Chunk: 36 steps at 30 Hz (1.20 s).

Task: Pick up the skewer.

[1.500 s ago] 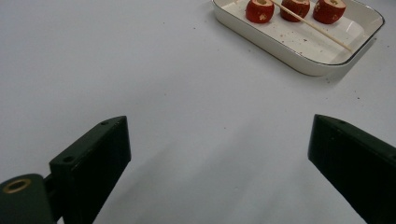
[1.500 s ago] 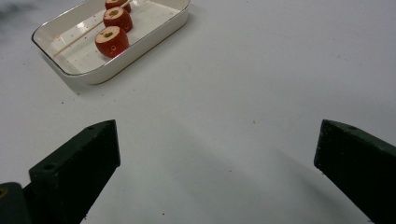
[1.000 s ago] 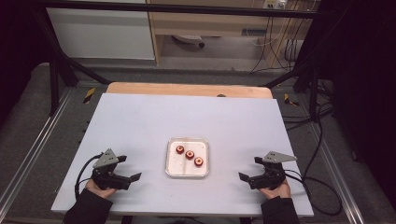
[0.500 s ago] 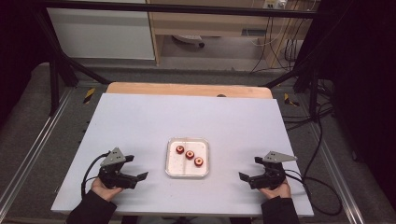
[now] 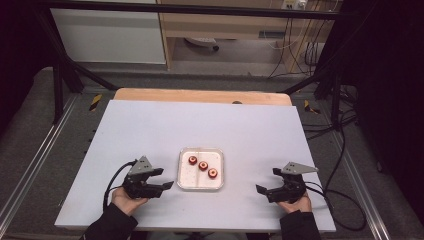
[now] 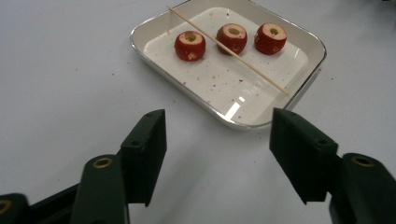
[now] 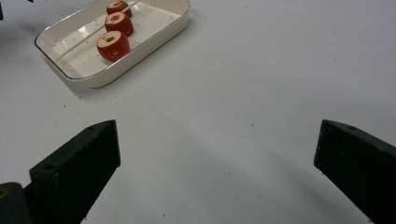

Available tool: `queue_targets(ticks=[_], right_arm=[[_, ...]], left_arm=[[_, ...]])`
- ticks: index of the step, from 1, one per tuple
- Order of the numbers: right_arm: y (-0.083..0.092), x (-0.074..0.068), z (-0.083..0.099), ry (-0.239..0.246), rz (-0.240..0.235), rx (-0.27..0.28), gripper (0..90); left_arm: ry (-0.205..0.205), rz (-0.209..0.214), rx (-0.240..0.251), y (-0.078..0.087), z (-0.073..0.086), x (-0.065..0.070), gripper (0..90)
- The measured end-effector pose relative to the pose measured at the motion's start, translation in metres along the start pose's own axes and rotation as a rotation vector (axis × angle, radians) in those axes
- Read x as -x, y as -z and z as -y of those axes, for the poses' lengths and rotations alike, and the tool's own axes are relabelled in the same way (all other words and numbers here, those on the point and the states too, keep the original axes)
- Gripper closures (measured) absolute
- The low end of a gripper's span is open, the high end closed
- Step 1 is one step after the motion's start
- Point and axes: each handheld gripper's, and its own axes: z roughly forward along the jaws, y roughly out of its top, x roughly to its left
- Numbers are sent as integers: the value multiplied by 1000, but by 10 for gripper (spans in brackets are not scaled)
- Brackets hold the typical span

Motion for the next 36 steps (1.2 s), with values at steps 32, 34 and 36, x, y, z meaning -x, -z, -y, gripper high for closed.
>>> queue_targets(ticks=[32,34,36], right_arm=[[-1,1,0,11,0,-2,10],[-2,0,0,5,-1,-2,10],[-1,0,1,7,-1,-5,10]], left_arm=[[-48,75,-54,-77,-42,47,900],[-46,87,-65,-81,-41,49,900],[-61,83,-83,-84,-40,51,900]])
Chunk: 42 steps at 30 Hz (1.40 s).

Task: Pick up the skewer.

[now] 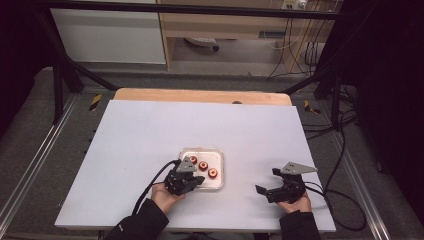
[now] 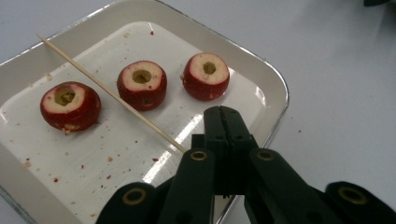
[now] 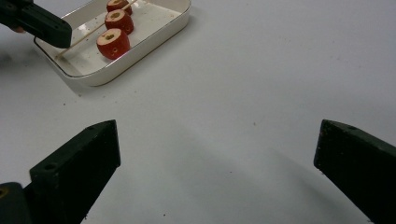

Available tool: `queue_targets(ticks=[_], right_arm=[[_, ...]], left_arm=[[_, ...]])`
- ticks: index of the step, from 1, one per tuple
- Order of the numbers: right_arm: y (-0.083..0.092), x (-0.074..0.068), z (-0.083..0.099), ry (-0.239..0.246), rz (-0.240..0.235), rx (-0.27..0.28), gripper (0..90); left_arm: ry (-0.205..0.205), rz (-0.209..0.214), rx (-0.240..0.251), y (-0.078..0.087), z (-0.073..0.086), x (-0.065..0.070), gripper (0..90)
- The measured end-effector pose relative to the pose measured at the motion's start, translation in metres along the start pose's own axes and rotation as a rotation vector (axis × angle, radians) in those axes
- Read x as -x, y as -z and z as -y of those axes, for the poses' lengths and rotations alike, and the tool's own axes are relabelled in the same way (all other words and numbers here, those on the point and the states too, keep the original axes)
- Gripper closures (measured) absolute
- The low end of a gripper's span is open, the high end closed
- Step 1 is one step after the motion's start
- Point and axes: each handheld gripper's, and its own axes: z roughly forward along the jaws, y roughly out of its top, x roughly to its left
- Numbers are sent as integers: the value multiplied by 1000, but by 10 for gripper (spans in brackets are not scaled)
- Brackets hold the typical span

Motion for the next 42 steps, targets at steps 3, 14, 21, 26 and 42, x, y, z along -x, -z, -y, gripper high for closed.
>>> queue_targets(ticks=[3,14,21,26,42], right_arm=[[1,0,0,3,1,4,11],[0,0,0,-2,0,-3,10],[0,0,0,-1,1,-3,10],[1,0,0,-1,0,-4,10],[-1,0,1,2,1,-7,10]], left_arm=[[-6,3,-22,-2,1,1,900],[-16,-24,-69,2,6,-2,900],[-10,-43,-79,9,10,-6,900],[-17,-76,-91,13,12,-9,900],[125,-199,-4,21,4,-18,681]])
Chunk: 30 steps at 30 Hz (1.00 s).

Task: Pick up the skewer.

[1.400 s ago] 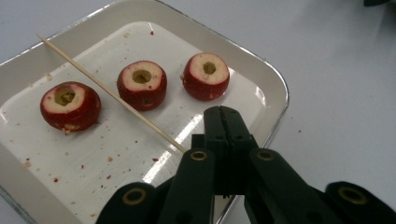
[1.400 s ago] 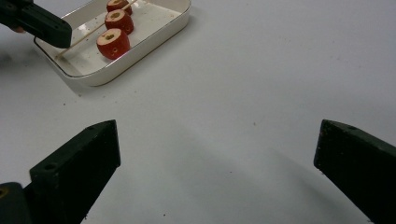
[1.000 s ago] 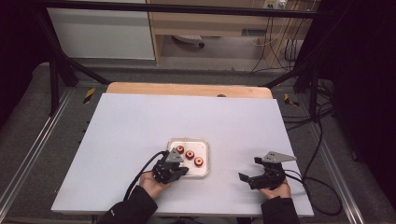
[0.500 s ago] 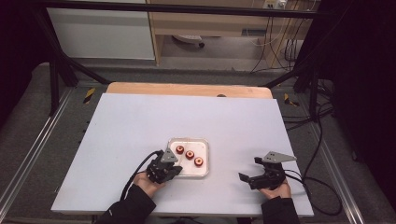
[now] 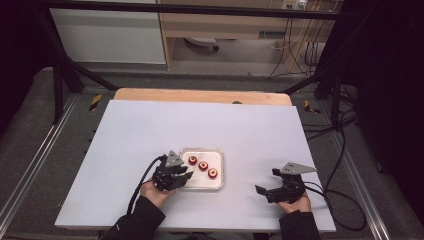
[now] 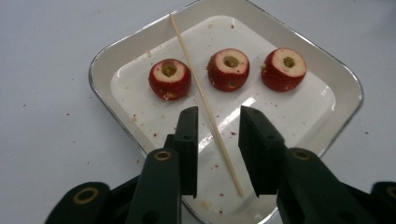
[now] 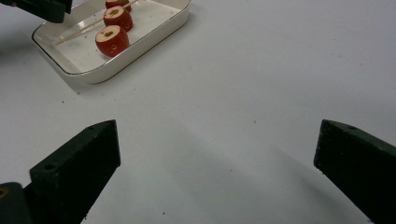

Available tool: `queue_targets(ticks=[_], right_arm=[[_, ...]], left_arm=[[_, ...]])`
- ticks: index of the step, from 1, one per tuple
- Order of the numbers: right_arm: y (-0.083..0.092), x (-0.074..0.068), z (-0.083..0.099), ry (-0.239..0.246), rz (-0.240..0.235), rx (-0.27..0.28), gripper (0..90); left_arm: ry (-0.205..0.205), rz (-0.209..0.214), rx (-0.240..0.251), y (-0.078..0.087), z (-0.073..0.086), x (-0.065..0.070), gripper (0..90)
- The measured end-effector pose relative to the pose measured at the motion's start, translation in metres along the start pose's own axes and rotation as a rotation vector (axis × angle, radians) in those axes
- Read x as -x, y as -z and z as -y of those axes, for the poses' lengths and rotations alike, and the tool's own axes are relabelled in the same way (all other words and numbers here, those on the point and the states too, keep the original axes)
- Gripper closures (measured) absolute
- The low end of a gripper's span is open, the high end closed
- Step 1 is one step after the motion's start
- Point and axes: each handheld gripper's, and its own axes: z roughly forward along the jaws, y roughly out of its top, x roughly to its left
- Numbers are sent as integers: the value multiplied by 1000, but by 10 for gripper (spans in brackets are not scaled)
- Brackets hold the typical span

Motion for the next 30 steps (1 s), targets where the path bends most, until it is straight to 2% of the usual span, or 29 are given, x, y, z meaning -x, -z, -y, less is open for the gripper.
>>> queue_targets(ticks=[4,6,9,14,23,24,30], right_arm=[[0,0,0,-4,-1,-1,10],[0,0,0,-2,-1,0,10],[0,0,0,0,-1,0,10],[0,0,0,-4,-2,0,10],[0,0,0,-2,-4,-2,10],[0,0,0,0,-3,-3,10],[-1,0,0,1,-4,-4,10]], left_arm=[[29,4,-8,-7,-1,1,693],[28,-15,-15,-10,-1,3,720],[49,-28,-18,-14,-1,4,758],[57,-44,5,-18,1,7,789],[75,-66,17,-21,4,9,850],[82,-68,18,-21,5,9,875],[94,-63,40,-20,6,8,882]])
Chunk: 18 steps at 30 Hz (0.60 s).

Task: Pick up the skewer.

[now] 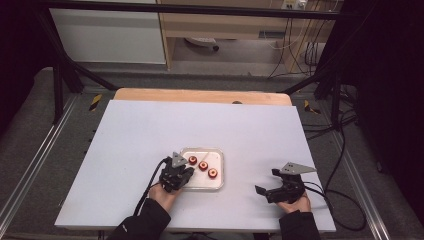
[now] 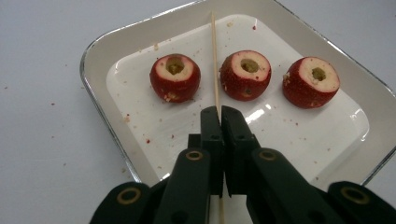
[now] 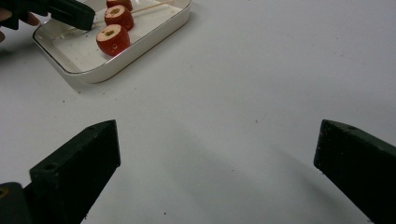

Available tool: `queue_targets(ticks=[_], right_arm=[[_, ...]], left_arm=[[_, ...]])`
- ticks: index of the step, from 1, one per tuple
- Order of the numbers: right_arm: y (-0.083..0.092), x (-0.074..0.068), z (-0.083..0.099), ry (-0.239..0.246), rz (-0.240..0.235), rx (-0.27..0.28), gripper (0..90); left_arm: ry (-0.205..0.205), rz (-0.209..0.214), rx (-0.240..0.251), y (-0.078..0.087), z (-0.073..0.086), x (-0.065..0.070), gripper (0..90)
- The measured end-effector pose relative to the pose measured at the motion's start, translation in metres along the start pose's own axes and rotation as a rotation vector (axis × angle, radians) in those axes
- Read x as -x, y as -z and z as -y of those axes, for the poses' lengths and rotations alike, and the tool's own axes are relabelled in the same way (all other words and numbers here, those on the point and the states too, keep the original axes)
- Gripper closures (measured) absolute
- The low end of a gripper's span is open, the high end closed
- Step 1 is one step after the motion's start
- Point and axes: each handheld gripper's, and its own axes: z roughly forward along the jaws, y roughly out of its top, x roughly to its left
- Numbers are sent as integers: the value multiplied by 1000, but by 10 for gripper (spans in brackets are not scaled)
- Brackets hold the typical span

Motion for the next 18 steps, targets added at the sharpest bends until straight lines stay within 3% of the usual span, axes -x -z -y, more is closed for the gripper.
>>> queue_targets(ticks=[10,18], right_arm=[[0,-1,0,-1,-2,2,11],[0,-1,0,4,0,3,12]], left_arm=[[-22,17,31,9,1,-5,885],[-50,60,61,20,0,-7,886]])
